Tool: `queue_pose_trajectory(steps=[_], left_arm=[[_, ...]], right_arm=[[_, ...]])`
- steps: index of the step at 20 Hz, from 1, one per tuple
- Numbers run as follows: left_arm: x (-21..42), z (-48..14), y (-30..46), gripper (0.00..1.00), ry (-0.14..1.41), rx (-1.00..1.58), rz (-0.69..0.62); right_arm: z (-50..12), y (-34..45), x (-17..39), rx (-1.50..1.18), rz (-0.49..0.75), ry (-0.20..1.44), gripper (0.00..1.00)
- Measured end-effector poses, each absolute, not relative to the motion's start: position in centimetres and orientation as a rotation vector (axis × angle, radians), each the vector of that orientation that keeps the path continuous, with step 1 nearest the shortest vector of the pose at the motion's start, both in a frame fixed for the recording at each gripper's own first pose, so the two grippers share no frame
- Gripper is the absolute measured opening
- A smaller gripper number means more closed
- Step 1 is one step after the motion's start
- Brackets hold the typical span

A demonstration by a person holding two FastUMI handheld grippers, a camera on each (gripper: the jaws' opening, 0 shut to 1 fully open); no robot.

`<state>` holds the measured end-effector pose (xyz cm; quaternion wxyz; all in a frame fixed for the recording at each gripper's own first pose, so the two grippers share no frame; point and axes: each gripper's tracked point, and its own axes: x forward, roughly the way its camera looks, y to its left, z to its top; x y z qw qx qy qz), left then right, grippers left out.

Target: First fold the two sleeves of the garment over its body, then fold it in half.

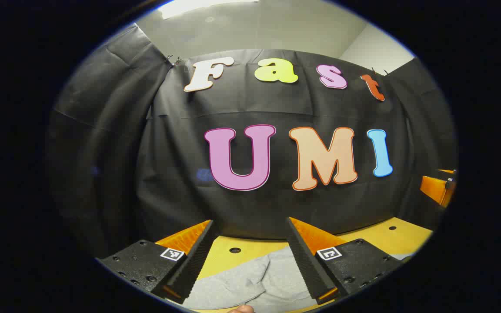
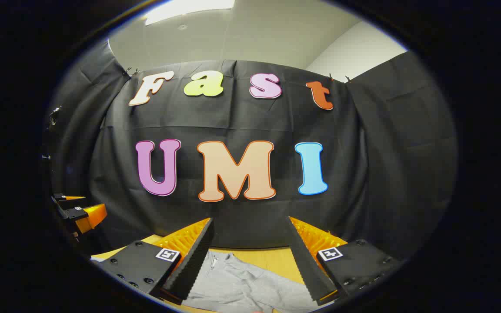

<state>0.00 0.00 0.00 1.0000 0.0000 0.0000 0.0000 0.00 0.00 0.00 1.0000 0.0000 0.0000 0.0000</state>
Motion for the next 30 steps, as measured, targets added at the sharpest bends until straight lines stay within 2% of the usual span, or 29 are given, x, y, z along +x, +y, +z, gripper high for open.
queue_pose_trajectory(steps=[7, 9, 10, 11, 14, 15, 17, 18, 19, 21, 22, 27, 28, 29, 30], left_arm=[[0.4, 0.2, -0.8, 0.94, -0.005, 0.013, -0.031], [0.4, 0.3, -0.8, 0.97, -0.007, 0.014, -0.033], [0.5, 0.4, -0.7, 0.95, -0.011, 0.018, -0.034], [0.5, 0.5, -0.7, 0.99, -0.017, 0.021, -0.033], [0.5, 0.3, -0.6, 0.95, -0.018, 0.022, -0.034], [0.5, 0.2, -0.5, 0.96, -0.013, 0.021, -0.034], [0.5, 0.0, -0.4, 0.99, -0.007, 0.016, -0.032], [0.5, -0.1, -0.3, 0.99, -0.006, 0.015, -0.029], [0.5, -0.1, -0.3, 0.96, -0.007, 0.014, -0.028], [0.6, 0.0, -0.2, 0.99, -0.012, 0.015, -0.027], [0.6, 0.0, -0.1, 0.96, -0.012, 0.015, -0.027], [0.7, -0.2, -0.3, 0.96, -0.006, 0.005, -0.031], [0.7, -0.4, -0.7, 0.99, -0.006, 0.001, -0.037], [0.6, -0.4, -0.8, 0.96, -0.005, 0.0, -0.04], [0.6, -0.4, -0.8, 0.99, -0.006, -0.001, -0.043]], right_arm=[[-0.1, 0.5, 0.0, -0.014, 0.006, -0.002, 0.99], [-0.1, 0.5, 0.1, -0.022, 0.008, -0.003, 0.99], [-0.1, 0.6, 0.1, -0.024, 0.009, -0.002, 0.99], [-0.3, 0.8, 0.1, -0.026, 0.011, -0.001, 0.99], [-0.3, 1.1, 0.1, -0.026, 0.014, 0.002, 0.99], [-0.4, 1.1, 0.1, -0.028, 0.013, 0.003, 0.96], [-0.5, 1.1, 0.1, -0.03, 0.014, 0.006, 0.99], [-0.5, 1.1, 0.1, -0.031, 0.014, 0.006, 0.96], [-0.5, 1.1, 0.1, -0.032, 0.014, 0.006, 0.99], [-0.4, 1.1, 0.2, -0.032, 0.013, 0.003, 1.0], [-0.4, 1.1, 0.2, -0.031, 0.012, 0.003, 1.0], [-0.9, 0.5, 0.6, -0.029, 0.008, 0.018, 1.0], [-1.0, 0.1, 0.8, -0.025, 0.005, 0.022, 0.99], [-1.1, -0.5, 1.0, -0.024, -0.003, 0.027, 0.99], [-1.1, -1.2, 1.4, -0.025, -0.013, 0.03, 0.99]])
